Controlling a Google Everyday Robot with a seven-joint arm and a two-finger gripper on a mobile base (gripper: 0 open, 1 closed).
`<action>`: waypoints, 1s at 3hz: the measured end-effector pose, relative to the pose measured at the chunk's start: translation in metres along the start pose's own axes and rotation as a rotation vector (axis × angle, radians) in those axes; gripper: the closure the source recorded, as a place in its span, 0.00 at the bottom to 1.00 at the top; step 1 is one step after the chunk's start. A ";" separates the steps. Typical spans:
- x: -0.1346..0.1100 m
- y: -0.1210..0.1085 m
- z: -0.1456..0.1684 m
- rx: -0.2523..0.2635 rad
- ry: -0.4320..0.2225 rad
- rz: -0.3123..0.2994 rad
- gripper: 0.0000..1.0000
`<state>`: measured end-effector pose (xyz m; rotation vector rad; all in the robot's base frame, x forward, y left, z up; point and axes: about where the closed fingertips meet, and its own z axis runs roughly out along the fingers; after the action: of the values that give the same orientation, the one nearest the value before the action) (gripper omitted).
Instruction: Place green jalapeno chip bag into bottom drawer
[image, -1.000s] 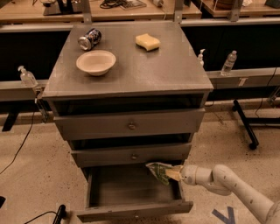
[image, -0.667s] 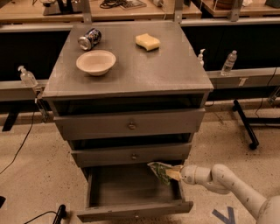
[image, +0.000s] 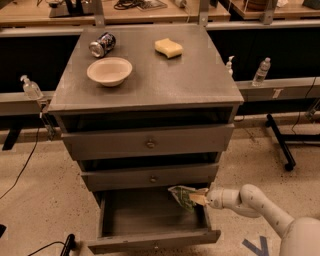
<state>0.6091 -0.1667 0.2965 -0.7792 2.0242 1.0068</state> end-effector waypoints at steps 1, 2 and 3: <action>0.000 0.001 0.002 -0.004 0.001 0.000 0.61; 0.001 0.003 0.006 -0.010 0.001 0.001 0.30; 0.001 0.004 0.008 -0.014 0.002 0.001 0.05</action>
Offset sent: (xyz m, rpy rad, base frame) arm -0.0001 0.0023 -0.0007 0.0017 0.0012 0.0035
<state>0.6082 -0.1576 0.2942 -0.7867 2.0215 1.0226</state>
